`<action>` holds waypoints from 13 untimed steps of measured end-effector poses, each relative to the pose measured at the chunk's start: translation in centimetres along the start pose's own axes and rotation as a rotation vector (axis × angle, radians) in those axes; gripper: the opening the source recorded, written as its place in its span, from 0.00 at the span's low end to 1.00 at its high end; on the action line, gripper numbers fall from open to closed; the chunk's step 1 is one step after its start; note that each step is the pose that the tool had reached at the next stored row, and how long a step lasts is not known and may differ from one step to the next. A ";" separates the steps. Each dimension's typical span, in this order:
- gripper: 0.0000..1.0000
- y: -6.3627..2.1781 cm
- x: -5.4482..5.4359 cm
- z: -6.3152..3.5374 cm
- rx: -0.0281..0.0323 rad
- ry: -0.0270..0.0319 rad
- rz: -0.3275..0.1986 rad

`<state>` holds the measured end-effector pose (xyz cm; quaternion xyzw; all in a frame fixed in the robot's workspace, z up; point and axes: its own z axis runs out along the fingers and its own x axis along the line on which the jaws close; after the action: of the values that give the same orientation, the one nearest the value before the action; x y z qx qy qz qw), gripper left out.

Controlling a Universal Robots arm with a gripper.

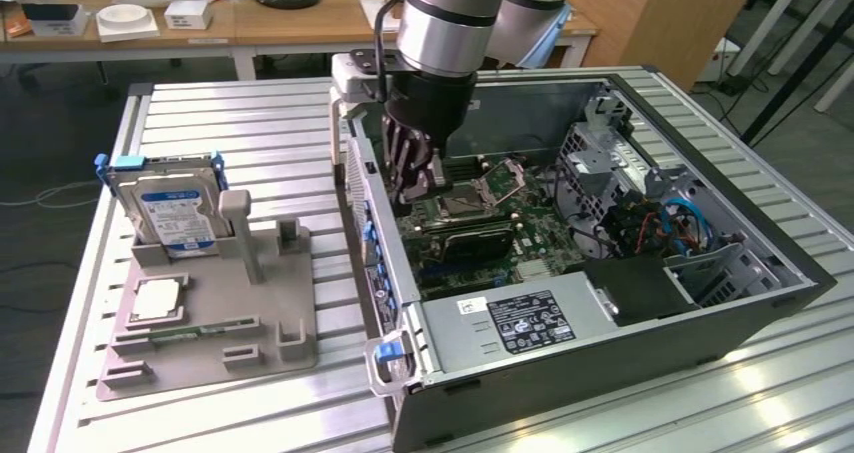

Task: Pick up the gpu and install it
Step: 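Press down on the gpu until it lock into place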

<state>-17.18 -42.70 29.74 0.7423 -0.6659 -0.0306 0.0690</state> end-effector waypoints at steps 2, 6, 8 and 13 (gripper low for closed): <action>0.11 0.01 0.0 0.01 -0.0001 0.0000 0.000; 0.11 -0.02 -0.2 0.02 0.0006 0.0001 0.000; 0.11 -0.02 -0.2 0.02 0.0008 0.0003 -0.001; 0.11 -0.03 -0.2 0.05 0.0013 0.0003 -0.002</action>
<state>-17.19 -42.46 29.67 0.7428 -0.6653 -0.0301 0.0686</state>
